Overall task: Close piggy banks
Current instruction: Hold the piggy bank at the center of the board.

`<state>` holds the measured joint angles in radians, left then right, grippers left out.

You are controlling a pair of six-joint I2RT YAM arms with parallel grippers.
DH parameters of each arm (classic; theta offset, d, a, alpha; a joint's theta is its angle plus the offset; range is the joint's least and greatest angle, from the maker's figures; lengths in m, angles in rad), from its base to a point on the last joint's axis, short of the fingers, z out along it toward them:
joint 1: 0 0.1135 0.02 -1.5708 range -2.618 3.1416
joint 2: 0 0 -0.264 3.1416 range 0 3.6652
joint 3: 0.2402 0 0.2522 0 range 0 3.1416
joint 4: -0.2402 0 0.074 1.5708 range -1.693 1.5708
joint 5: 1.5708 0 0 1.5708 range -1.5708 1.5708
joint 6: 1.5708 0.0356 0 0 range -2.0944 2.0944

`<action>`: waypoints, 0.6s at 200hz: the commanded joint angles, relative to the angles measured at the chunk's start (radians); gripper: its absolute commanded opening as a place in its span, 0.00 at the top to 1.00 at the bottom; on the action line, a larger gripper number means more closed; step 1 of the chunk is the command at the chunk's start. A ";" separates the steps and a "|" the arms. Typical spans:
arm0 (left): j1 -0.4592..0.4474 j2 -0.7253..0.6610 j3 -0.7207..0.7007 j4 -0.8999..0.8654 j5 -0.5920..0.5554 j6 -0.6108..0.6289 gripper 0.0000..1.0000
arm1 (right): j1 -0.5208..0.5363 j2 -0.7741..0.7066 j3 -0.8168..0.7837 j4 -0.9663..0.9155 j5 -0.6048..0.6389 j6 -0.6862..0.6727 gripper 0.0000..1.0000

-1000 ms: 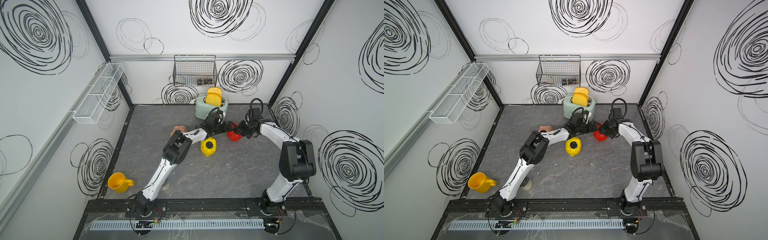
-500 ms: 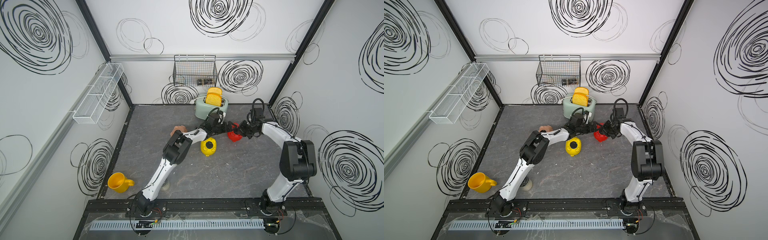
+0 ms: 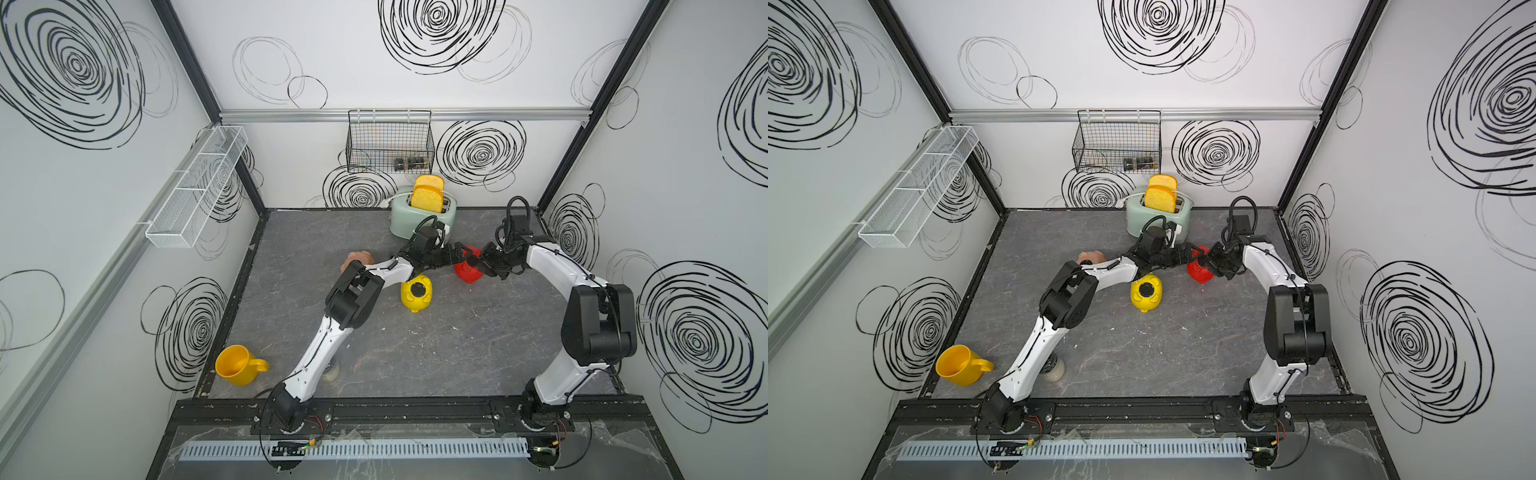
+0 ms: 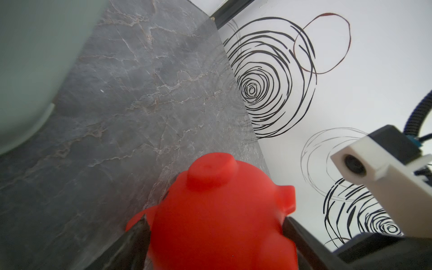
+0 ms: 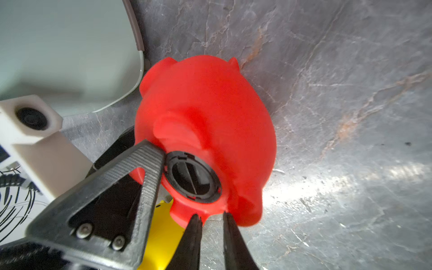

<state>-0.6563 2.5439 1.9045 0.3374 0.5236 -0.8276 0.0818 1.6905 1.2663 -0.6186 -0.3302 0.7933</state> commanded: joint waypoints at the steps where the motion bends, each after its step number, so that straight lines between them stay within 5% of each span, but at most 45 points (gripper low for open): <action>1: 0.010 -0.025 -0.034 -0.015 -0.021 0.001 0.09 | -0.010 -0.063 0.018 -0.052 0.049 -0.036 0.77; 120: 0.004 -0.125 -0.115 0.084 0.022 0.016 0.06 | -0.009 -0.161 -0.022 -0.056 0.101 -0.144 0.74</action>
<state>-0.6563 2.4832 1.8072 0.3634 0.5282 -0.8207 0.0765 1.5574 1.2587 -0.6395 -0.2497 0.6777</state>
